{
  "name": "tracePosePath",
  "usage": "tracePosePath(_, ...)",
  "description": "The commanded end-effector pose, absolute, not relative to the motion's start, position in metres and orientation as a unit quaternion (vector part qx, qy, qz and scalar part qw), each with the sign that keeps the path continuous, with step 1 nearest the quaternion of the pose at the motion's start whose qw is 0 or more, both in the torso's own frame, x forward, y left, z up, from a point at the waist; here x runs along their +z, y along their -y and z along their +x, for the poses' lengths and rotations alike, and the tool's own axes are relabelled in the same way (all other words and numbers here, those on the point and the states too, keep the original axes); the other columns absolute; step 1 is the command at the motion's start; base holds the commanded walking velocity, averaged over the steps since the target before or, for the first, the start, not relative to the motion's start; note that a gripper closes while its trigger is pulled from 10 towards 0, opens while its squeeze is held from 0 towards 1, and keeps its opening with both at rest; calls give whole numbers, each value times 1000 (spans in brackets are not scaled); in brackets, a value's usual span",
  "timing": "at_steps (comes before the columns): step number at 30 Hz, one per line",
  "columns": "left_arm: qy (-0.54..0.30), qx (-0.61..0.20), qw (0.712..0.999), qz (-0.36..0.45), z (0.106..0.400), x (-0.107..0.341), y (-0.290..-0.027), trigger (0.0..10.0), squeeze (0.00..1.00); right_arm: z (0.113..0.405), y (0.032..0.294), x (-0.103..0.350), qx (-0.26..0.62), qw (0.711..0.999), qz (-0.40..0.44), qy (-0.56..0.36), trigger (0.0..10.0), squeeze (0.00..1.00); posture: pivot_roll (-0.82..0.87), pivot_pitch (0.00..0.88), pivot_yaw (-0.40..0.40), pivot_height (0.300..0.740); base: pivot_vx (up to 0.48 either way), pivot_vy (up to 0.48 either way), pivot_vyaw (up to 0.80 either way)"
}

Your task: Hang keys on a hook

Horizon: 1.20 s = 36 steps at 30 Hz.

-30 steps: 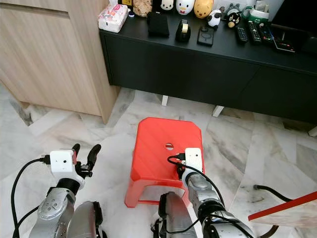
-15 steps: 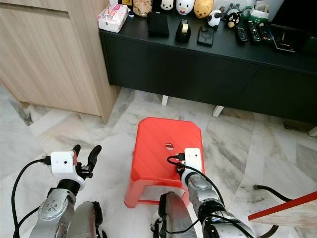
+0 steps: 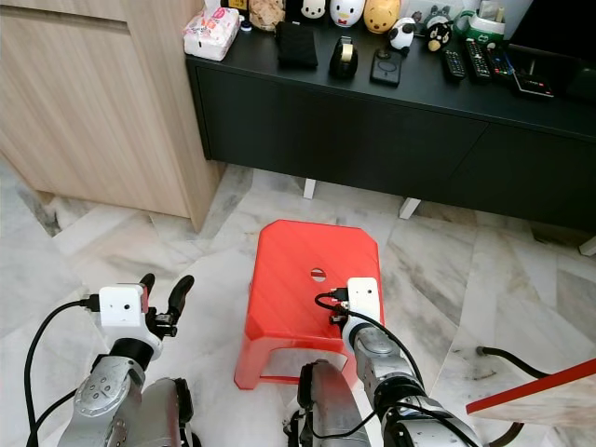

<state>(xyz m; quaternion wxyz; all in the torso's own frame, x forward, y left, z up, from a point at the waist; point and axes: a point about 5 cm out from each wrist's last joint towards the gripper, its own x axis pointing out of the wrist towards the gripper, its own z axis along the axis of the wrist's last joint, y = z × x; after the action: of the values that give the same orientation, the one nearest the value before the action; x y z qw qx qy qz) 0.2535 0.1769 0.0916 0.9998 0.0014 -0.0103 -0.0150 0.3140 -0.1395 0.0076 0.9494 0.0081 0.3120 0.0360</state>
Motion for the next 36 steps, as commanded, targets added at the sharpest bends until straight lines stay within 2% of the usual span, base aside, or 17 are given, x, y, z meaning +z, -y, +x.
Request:
tracePosePath(1, -3, -17, 1000, 2, 250, 86, -175, 10000, 0, 306, 146, -1, 26, 944, 13, -329, 0, 0, 50, 233, -147, 607, 0, 0, 0)
tracePosePath(18, -8, -25, 1000, 14, 252, 85, -174, 10000, 0, 305, 147, -2, 27, 942, 14, -333, 0, 0, 54, 222, -146, 607, 0, 0, 0)
tracePosePath(24, -9, -25, 999, 18, 256, 82, -175, 10000, 0, 318, 141, 14, 46, 960, 44, -273, 0, 0, 58, 200, -147, 607, 0, 0, 0)
tracePosePath(26, -12, -22, 999, 20, 259, 79, -178, 10000, 0, 325, 138, 24, 52, 969, 55, -233, 0, 0, 54, 167, -148, 607, 0, 0, 0)
tracePosePath(36, -30, -9, 999, 28, 265, 65, -184, 10000, 0, 324, 139, 33, 73, 981, 53, -171, 0, 0, 53, 82, -145, 607, 0, 0, 0)
